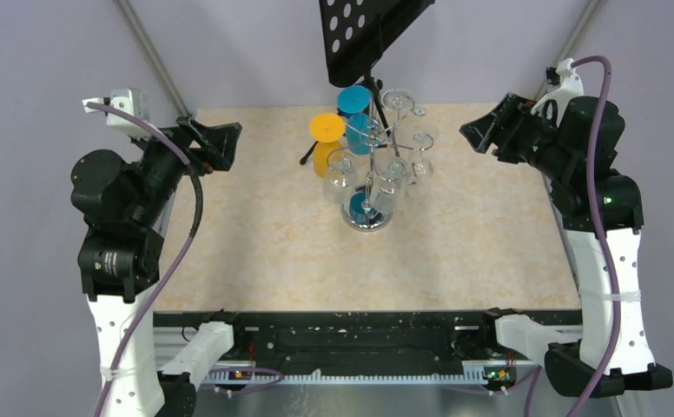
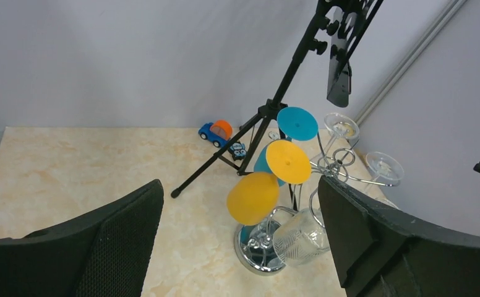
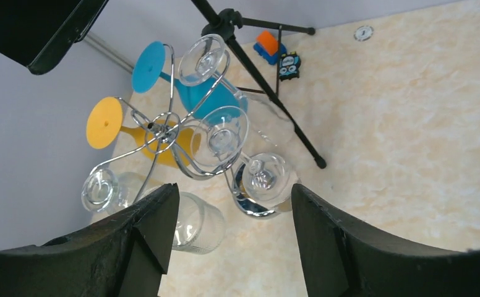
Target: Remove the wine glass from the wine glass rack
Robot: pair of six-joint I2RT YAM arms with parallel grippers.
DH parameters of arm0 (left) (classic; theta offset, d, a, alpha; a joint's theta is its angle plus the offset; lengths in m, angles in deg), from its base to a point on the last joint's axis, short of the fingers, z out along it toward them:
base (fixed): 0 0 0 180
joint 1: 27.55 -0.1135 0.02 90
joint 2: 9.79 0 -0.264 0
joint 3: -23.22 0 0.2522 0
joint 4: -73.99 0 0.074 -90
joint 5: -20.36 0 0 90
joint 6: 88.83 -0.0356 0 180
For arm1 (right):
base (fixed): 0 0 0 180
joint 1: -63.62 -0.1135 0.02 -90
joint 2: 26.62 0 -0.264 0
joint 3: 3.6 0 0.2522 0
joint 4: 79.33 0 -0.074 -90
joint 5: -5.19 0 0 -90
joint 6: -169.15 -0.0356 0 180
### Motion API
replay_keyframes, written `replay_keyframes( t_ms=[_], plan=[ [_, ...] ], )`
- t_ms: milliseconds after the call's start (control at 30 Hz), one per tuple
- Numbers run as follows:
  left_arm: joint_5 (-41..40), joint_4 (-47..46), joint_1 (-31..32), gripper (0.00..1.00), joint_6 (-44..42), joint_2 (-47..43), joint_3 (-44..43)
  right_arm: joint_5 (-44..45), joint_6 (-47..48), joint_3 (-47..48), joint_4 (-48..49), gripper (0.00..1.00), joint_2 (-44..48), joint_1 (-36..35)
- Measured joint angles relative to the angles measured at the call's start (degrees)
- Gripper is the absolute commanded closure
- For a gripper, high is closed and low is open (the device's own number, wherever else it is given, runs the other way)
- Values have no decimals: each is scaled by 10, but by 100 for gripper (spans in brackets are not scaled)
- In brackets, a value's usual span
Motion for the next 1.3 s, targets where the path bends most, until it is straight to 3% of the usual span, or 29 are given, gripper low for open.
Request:
replay_keyframes(
  t_ms=[333,567,933,1167,1300],
  plan=[
    [45,-30,0,1,37,-14,56,-42,-80,-80,58,37,32,0],
    [81,-66,0,2,125,-2,121,-60,-127,-126,101,38,59,0],
    [207,-194,3,14,361,132,215,-96,-190,-188,156,40,91,0],
    [228,-238,31,36,422,189,216,-102,-213,-210,172,41,111,0],
    [234,-271,48,42,447,218,214,-101,-217,-211,173,41,119,0]
  ],
)
